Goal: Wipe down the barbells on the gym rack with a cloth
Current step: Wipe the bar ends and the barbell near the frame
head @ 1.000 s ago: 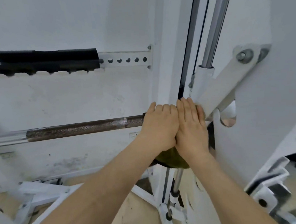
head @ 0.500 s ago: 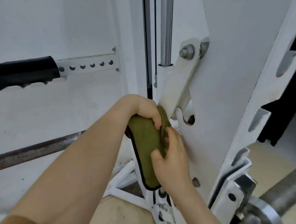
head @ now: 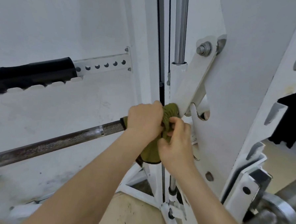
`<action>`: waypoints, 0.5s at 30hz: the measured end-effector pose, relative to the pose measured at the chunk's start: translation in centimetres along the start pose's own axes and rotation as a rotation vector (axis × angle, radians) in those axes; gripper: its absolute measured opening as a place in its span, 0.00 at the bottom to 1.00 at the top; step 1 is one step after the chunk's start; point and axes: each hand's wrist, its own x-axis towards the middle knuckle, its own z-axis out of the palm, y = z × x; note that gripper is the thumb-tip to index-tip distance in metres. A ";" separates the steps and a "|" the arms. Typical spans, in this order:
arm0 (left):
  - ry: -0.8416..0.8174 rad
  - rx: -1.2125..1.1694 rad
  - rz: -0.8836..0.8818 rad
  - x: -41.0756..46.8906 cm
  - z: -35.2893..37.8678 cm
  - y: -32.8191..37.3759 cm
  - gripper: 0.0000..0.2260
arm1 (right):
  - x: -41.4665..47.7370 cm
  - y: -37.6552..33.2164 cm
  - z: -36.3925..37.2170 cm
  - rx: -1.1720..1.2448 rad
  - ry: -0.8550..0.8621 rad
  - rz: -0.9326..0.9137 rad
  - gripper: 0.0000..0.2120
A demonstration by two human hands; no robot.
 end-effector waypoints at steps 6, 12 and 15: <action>-0.105 -0.066 0.082 3.5 -0.9 2.9 0.10 | 0.4 0.7 -0.7 0.040 -0.041 0.035 0.30; -0.003 -0.090 0.066 0.7 -0.1 0.3 0.07 | -0.1 -1.3 -0.7 -0.017 0.156 -0.136 0.29; 0.041 -0.028 -0.019 -1.8 0.3 -3.2 0.10 | 0.9 -2.7 -0.1 -0.155 0.180 -0.271 0.30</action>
